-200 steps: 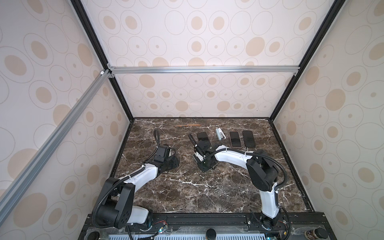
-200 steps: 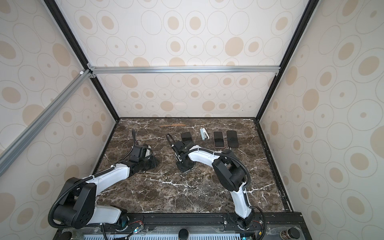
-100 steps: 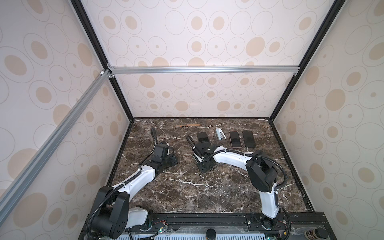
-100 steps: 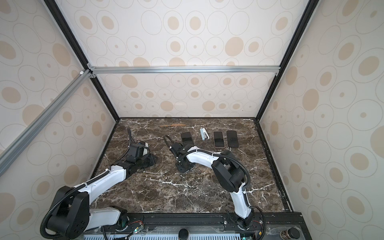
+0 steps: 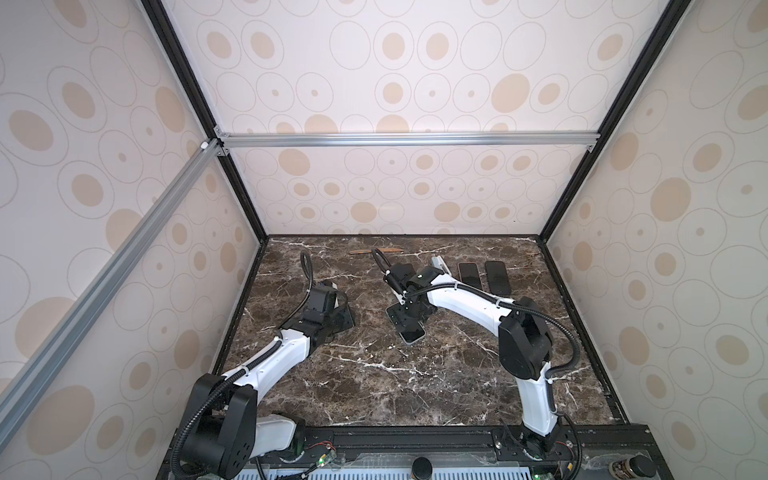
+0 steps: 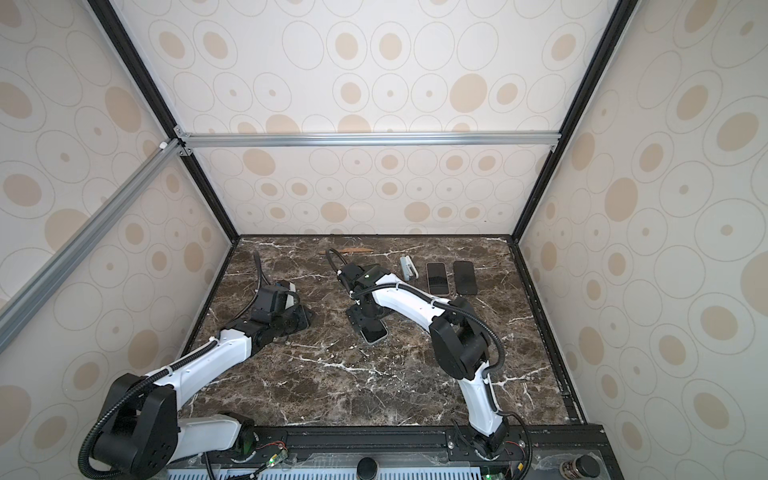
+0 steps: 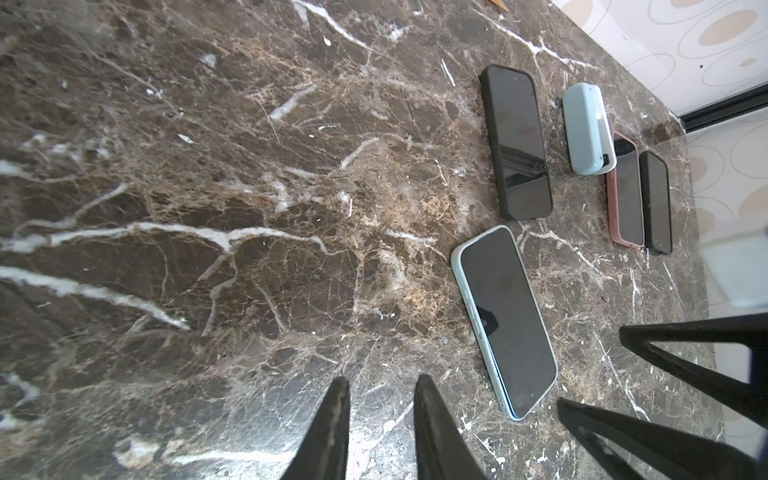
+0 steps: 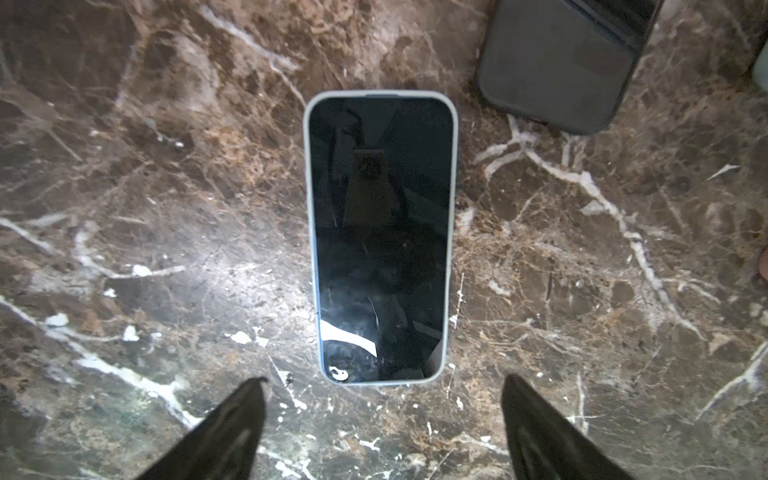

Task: Put the phone into the phone case
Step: 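Open the right gripper and raise it off the cased phone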

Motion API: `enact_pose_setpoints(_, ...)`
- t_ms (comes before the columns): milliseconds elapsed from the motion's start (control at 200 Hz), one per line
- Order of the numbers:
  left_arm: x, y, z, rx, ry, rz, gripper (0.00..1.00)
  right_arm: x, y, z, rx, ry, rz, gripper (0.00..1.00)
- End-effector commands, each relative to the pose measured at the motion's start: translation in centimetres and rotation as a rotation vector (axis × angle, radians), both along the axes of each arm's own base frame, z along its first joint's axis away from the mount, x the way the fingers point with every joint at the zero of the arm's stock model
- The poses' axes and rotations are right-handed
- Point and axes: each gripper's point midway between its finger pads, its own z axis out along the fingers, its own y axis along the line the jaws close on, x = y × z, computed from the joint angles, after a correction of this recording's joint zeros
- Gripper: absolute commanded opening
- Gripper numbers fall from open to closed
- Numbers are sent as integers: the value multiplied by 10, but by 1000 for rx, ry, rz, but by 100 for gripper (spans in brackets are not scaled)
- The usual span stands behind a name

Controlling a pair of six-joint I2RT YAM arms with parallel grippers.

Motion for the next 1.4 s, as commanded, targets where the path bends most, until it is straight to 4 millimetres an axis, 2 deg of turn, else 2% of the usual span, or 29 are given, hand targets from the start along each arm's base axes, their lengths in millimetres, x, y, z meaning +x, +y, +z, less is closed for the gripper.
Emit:
enact_pose_setpoints(0,8,-1,20,15,-45,-19,28,-4,-2,-22,-41,61,-17,100)
enact_pose_setpoints(245,6,2,23,21,-53,-23,29,-3,1,-63,-53,112,-60,99)
enact_pose_setpoints(380,2,4,23,16,-54,-21,29,-2,7,-74,-33,131,-81,74)
enact_pose_setpoints(465,0,6,22,16,-56,-16,29,3,13,-77,-17,126,-99,67)
enact_pose_setpoints(650,-1,11,25,8,-68,-1,29,33,33,-84,-9,76,-145,66)
enact_pose_setpoints(840,0,12,26,5,-80,-2,29,79,57,-81,32,-12,-206,70)
enact_pose_setpoints(860,0,12,26,5,-81,-1,29,88,62,-73,53,-37,-210,71)
enact_pose_setpoints(920,2,13,28,5,-93,5,30,101,72,-68,92,-75,-208,72)
enact_pose_setpoints(1000,7,14,31,10,-112,12,31,115,87,-57,178,-94,-206,83)
enact_pose_setpoints(1110,22,19,45,39,-156,36,34,120,92,-16,224,-127,-195,96)
enact_pose_setpoints(1140,27,21,51,52,-177,48,35,118,91,2,235,-139,-191,100)
enact_pose_setpoints(1280,58,41,83,125,-310,160,41,105,68,82,272,-240,-170,100)
enact_pose_setpoints(1305,64,47,89,140,-342,192,42,103,60,104,284,-288,-174,100)
enact_pose_setpoints(1395,80,71,108,214,-464,315,48,98,15,144,261,-430,-200,100)
